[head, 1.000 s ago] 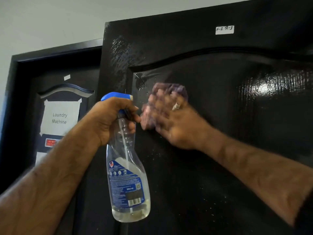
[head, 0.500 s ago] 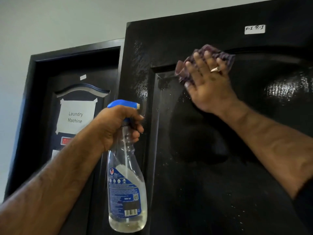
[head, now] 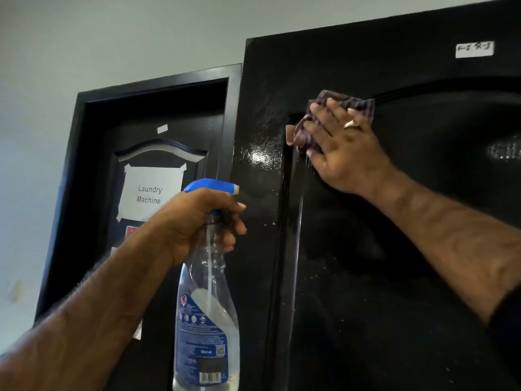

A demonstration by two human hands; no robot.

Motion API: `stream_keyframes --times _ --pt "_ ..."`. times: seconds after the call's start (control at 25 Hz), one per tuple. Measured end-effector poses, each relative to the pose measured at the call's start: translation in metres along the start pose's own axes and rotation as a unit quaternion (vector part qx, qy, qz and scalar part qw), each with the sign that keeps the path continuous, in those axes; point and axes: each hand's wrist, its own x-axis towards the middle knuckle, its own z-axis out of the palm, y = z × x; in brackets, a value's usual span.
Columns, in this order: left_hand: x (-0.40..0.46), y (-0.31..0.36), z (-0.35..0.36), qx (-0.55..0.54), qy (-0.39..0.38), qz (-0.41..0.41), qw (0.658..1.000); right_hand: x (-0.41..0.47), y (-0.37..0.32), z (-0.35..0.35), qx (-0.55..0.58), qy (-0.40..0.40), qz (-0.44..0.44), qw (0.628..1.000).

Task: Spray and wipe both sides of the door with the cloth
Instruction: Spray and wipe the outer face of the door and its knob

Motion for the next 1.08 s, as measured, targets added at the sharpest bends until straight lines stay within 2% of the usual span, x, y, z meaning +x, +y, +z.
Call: stream_keyframes --times 0.04,0.08,0.16,0.24,0.32,0.36,0.4,0.48,0.56,0.6,0.64,0.68,0.72,0.8,0.84,0.88,0.92,1.0,1.08 --pt "0.000 -0.001 -0.006 -0.008 0.004 0.001 1.000 -0.009 -0.021 0.004 -0.004 -0.002 0.007 1.000" --pt "0.000 -0.002 -0.012 -0.018 0.008 0.000 1.000 -0.026 -0.042 0.005 -0.003 -0.014 -0.026 1.000" --pt "0.000 -0.002 -0.023 -0.037 0.007 0.000 0.999 -0.076 -0.073 0.006 0.028 -0.048 -0.165 0.985" --pt "0.000 -0.002 -0.030 -0.050 -0.002 -0.003 0.999 -0.105 -0.080 -0.003 0.059 -0.111 -0.322 0.938" --pt "0.003 -0.002 -0.028 -0.052 -0.001 -0.003 0.999 -0.093 -0.060 -0.008 0.079 -0.137 -0.410 0.898" --pt "0.005 -0.001 -0.027 -0.051 0.002 0.000 0.999 -0.076 -0.049 -0.003 0.081 -0.113 -0.401 0.905" --pt "0.008 0.000 -0.024 -0.050 0.007 0.004 0.999 -0.054 -0.036 0.004 0.063 -0.072 -0.351 0.932" --pt "0.011 0.000 -0.020 -0.055 0.015 0.011 0.998 -0.006 -0.019 0.008 0.011 0.004 -0.152 0.988" --pt "0.014 -0.002 -0.017 -0.059 0.022 0.017 0.998 0.013 -0.034 0.010 0.005 -0.009 0.034 0.999" --pt "0.014 -0.003 -0.018 -0.065 0.026 0.018 0.997 0.007 -0.053 0.014 0.009 -0.020 0.053 0.998" --pt "0.014 -0.005 -0.020 -0.072 0.030 0.019 0.997 -0.007 -0.073 0.015 0.009 -0.035 0.011 0.999" --pt "0.013 -0.006 -0.023 -0.080 0.033 0.020 0.996 -0.027 -0.090 0.016 0.013 -0.061 -0.079 0.995" --pt "0.012 -0.008 -0.027 -0.083 0.037 0.021 0.996 -0.051 -0.104 0.016 0.033 -0.093 -0.183 0.978" --pt "0.010 -0.008 -0.035 -0.079 0.043 0.024 0.996 -0.083 -0.111 0.006 0.078 -0.183 -0.350 0.915" --pt "0.008 -0.008 -0.038 -0.076 0.043 0.025 0.996 -0.080 -0.104 0.002 0.085 -0.201 -0.401 0.890" --pt "0.007 -0.007 -0.040 -0.074 0.042 0.026 0.996 -0.067 -0.093 0.004 0.074 -0.187 -0.411 0.889" --pt "0.007 -0.006 -0.041 -0.072 0.039 0.026 0.996 -0.047 -0.082 0.010 0.054 -0.156 -0.371 0.914" --pt "0.007 -0.005 -0.043 -0.071 0.035 0.027 0.996 0.003 -0.062 0.018 0.021 -0.071 -0.173 0.982" --pt "0.007 -0.007 -0.046 -0.075 0.034 0.027 0.996 0.033 -0.067 0.020 0.010 -0.044 0.000 0.999"
